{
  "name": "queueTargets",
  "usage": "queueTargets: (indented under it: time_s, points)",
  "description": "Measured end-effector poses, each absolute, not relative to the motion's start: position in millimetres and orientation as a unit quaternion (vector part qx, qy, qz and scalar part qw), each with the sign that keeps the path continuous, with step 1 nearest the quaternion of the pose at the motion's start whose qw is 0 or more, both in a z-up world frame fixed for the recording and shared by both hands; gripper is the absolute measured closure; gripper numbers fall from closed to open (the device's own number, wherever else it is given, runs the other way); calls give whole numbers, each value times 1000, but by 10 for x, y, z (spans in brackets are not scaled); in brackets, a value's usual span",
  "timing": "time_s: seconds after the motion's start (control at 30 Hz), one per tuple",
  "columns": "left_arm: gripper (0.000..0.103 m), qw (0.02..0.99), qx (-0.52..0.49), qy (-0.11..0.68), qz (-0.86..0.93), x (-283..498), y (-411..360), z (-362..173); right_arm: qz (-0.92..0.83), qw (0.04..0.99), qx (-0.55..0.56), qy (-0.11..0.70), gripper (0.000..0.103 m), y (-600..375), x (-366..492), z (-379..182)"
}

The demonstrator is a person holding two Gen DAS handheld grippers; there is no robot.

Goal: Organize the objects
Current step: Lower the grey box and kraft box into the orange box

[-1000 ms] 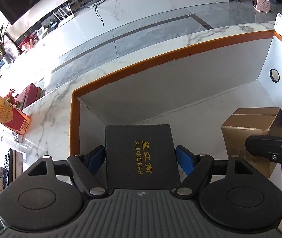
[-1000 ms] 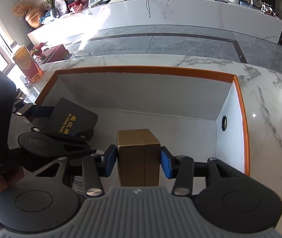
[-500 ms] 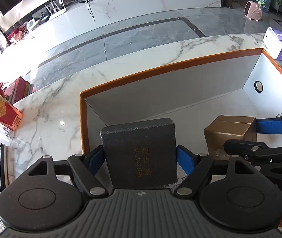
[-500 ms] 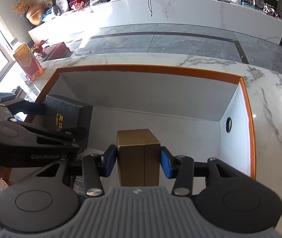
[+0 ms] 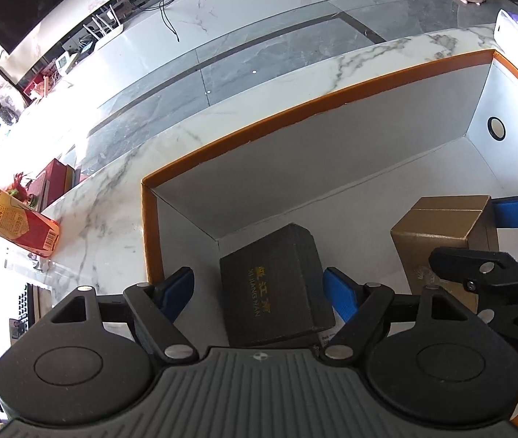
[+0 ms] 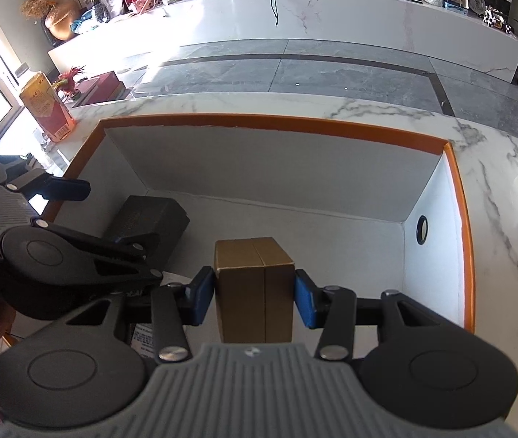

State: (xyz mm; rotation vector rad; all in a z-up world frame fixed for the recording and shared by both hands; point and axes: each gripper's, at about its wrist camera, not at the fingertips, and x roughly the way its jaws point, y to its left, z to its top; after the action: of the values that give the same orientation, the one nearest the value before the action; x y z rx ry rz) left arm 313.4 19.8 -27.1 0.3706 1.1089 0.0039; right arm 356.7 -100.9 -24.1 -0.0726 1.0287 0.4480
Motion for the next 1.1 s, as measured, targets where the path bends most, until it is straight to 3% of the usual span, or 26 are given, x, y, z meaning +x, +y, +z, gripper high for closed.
queueTargets:
  time_s: [0.23,0.43,0.73,0.93,1.1]
  points:
    - [13,849,144,508,-18,3089,276,-168,209,842,-22,496,54,-1021,3620,-296]
    - [44,850,154,501,-52,3179,312,-75,213,842,-21,496,54,-995,3652,-291]
    - [47,840,161,511,-82,3418,309,-295,212,841,-18,497,54,-960,3766,-317]
    - [58,833,195,514,-71,3419,194,-457,212,841,-19,498,54,-955,3813,-353]
    - [59,824,216,521,-52,3440,102,-504,209,845,-31,492,54,-933,3823,-350]
